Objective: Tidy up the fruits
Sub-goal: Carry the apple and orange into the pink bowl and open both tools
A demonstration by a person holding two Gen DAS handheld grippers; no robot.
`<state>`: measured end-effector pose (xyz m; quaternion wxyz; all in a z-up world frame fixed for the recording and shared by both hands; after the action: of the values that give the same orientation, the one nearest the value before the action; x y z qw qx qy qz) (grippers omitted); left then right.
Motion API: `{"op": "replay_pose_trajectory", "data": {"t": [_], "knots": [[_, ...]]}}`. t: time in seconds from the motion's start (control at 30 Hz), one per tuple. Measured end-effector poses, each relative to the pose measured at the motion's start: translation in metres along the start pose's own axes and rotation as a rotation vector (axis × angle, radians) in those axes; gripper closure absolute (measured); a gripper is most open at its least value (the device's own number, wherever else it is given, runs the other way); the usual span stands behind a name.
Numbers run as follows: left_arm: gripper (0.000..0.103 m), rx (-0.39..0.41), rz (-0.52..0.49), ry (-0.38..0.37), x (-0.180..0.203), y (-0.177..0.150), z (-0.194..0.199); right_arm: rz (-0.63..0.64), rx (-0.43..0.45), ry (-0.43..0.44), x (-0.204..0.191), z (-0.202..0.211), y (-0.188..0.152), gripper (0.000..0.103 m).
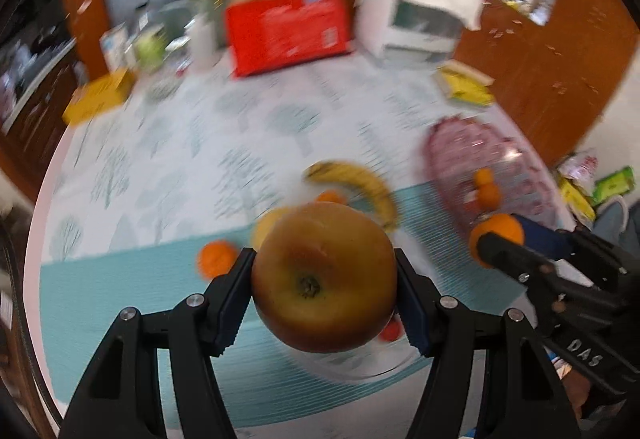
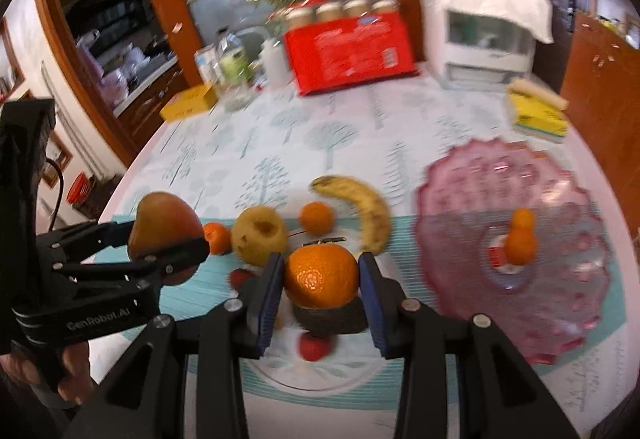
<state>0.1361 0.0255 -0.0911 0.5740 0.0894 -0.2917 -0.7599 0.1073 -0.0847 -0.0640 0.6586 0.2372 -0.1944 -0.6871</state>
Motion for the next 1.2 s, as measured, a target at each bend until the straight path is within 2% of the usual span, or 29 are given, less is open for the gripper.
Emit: {"op": "replay_pose_trajectory", "data": {"t": [0.23, 0.5, 0.63, 0.8, 1.2], "knots": [[0.039, 0.039, -0.11, -0.068, 0.092, 0.036, -0.009, -0.074, 0.051, -0.094, 0.078, 0.032, 0.003, 0.065], [0.039, -0.029, -0.143, -0.07, 0.164, 0.044, -0.064, -0.125, 0.006, -0.158, 0.159, 0.026, -0.007, 0.064], [0.039, -0.081, -0.133, -0.047, 0.183, 0.039, -0.099, -0.118, -0.059, -0.185, 0.189, 0.005, -0.016, 0.064], [0.039, -0.123, -0.133, -0.001, 0.195, 0.032, -0.133, -0.072, -0.129, -0.195, 0.206, -0.021, -0.027, 0.064], [0.038, -0.205, -0.117, 0.057, 0.198, 0.02, -0.17, -0.015, -0.226, -0.188, 0.217, -0.057, -0.041, 0.063]]}}
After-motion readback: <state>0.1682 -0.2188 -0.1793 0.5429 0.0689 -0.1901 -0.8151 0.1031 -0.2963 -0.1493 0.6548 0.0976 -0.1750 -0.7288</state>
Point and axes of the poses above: each gripper's, at about its wrist camera, not at the fingertips, and z roughly against the way its jaws point, x to its right, y to its top, the point moved 4 cm from there along -z, roughly the way its jaws point, and after that the axes turned 5 degrees about -y, right-handed, at the moved point
